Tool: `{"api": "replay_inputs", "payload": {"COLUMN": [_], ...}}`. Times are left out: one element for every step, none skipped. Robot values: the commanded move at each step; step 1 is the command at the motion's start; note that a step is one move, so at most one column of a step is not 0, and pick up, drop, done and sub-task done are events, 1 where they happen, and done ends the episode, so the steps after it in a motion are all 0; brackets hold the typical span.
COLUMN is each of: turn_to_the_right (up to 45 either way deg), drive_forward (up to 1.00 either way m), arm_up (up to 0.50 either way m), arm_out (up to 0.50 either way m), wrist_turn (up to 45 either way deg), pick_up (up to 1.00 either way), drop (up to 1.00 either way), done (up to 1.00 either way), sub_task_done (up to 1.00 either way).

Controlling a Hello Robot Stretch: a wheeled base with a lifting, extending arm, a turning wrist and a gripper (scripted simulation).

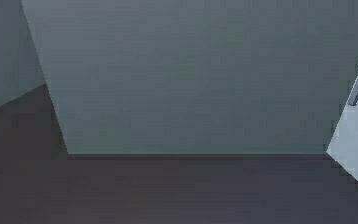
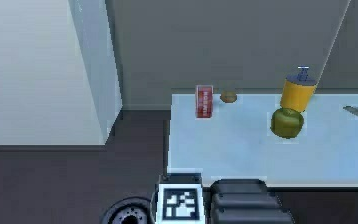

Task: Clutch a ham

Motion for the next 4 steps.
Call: {"api": "replay_inputs", "payload": {"turn_to_the_right": [0.0, 0.0, 0.0, 0.0], "drive_forward": [0.0, 0.0, 0.0, 0.0], "arm_up": [0.0, 0.0, 0.0, 0.0], "arm_out": [0.5, 0.0, 0.0, 0.0], "wrist_turn": [0.0, 45.0, 45.0, 45.0], "pick_up": [0.0, 0.0, 0.0, 0.0], "drop": [0.0, 0.0, 0.0, 0.0], "done": [0.0, 0.0, 0.0, 0.0], "sub_task_done": [0.0, 0.0, 0.0, 0.0]}}
